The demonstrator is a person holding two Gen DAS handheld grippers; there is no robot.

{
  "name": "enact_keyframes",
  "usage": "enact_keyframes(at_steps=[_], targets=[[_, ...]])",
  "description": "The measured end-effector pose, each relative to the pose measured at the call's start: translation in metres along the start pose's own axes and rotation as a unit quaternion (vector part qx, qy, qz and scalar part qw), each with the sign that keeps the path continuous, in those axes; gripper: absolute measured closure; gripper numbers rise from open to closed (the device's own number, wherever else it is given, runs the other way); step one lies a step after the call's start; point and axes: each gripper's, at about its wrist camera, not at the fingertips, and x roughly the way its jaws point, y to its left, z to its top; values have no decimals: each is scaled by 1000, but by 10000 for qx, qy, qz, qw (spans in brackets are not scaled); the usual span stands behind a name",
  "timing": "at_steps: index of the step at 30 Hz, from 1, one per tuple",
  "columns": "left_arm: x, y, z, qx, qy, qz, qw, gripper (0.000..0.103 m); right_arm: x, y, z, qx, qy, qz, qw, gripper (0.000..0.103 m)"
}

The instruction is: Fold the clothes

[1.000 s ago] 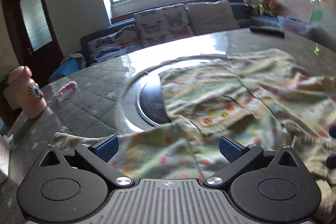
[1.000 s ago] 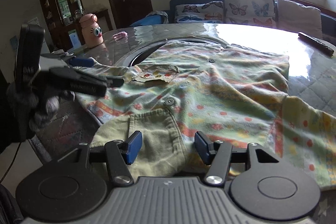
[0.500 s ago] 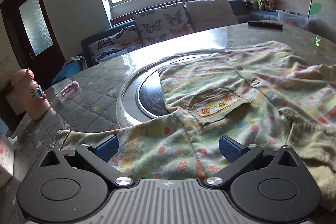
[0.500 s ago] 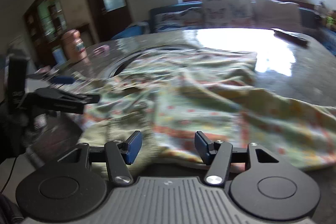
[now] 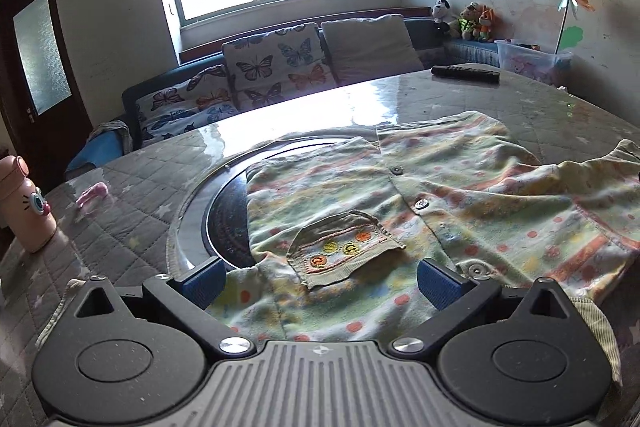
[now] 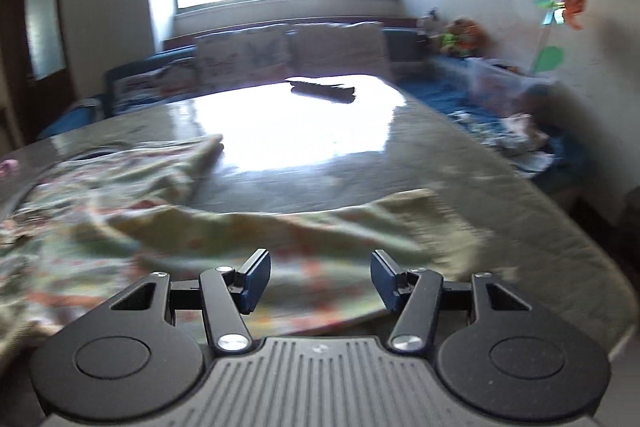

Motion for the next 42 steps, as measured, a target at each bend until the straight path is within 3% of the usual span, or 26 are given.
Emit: enact_keyframes(at_steps=[4, 10, 18, 20, 23, 28, 33, 42], targets=[[3, -4, 2, 20, 68, -18, 10000, 0, 8, -31, 2, 200, -115, -629, 9978, 47], [4, -13, 6, 109, 64, -61, 9999, 0, 19, -61, 2, 416, -48, -962, 9945, 50], [7, -24, 12, 224, 55, -136, 9996, 0, 22, -63, -6, 596, 44, -865, 9945, 77], [7, -27, 12, 249, 49, -168, 9995, 0, 21, -60, -3, 641, 50, -767, 9950, 92], [5, -28, 12, 276, 23, -199, 9994, 0, 15, -55, 1, 652, -27, -702, 9954, 95], [5, -26, 10, 240, 37, -198, 9995, 0, -11, -41, 17, 723, -349, -171, 9966, 96], [4, -22, 6, 133, 19, -217, 9997, 0, -38, -5, 44, 538, -683, 646, 9941, 96], [-3, -8, -4, -111, -33, -202, 9997, 0, -55, 93, 77, -222, -822, 2128, 9734, 96]])
